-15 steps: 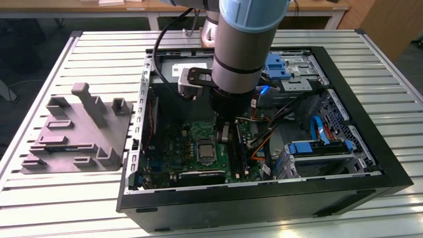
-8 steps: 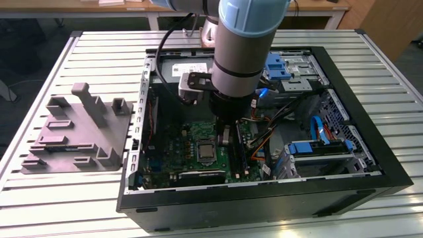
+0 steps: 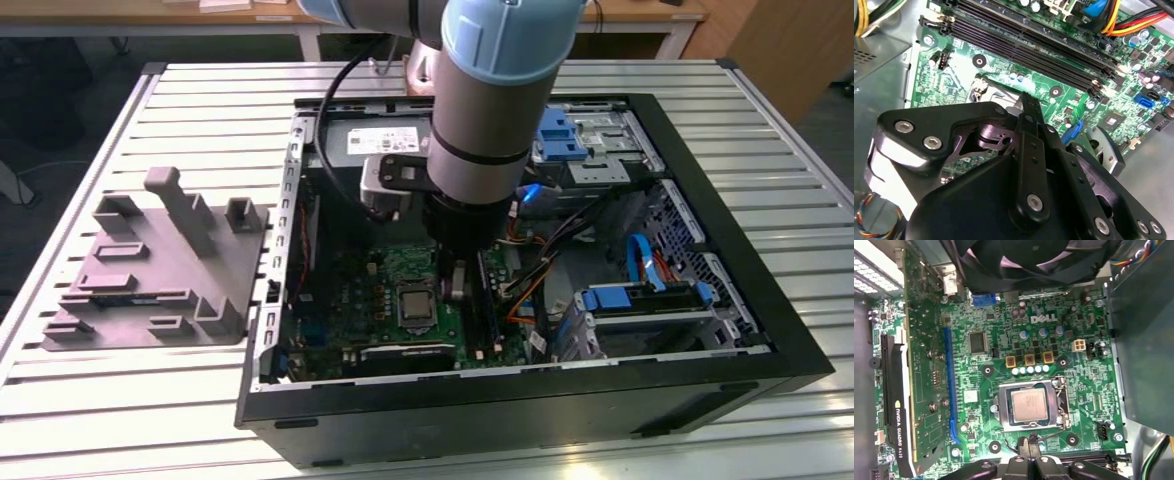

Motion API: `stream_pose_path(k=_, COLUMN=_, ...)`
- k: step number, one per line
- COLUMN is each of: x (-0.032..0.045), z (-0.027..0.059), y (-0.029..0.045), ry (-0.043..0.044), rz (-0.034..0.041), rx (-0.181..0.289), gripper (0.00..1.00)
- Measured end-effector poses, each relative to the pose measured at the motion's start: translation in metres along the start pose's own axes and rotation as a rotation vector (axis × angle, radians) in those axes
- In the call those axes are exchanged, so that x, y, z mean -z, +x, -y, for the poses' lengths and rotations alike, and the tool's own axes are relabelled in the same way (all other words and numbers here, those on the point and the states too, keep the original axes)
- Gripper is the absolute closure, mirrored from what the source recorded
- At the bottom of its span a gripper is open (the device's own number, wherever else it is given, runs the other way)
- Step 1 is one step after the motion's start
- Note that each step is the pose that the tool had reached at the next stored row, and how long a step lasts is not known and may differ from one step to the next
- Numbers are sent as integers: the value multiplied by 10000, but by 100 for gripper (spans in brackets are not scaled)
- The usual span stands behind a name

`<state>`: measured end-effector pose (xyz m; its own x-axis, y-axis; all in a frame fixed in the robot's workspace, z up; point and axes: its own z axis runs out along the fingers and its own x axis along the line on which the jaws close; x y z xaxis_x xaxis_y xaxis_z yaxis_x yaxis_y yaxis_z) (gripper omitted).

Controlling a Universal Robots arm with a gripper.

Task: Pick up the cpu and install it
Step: 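Install the first cpu locking lever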

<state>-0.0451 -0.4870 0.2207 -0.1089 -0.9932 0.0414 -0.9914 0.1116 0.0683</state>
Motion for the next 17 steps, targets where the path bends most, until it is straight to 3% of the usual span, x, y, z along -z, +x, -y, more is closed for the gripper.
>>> stream_pose_path(k=6, x=-30, z=1, y=16, ry=27, rz=-29, rx=259, gripper=89)
stream_pose_path(k=11, x=-62, z=-33, y=26, ry=230, rz=-17, rx=349, gripper=89)
stream_pose_path(k=17, x=-93, z=-33, y=32, ry=299, rz=-43, rx=897, gripper=89)
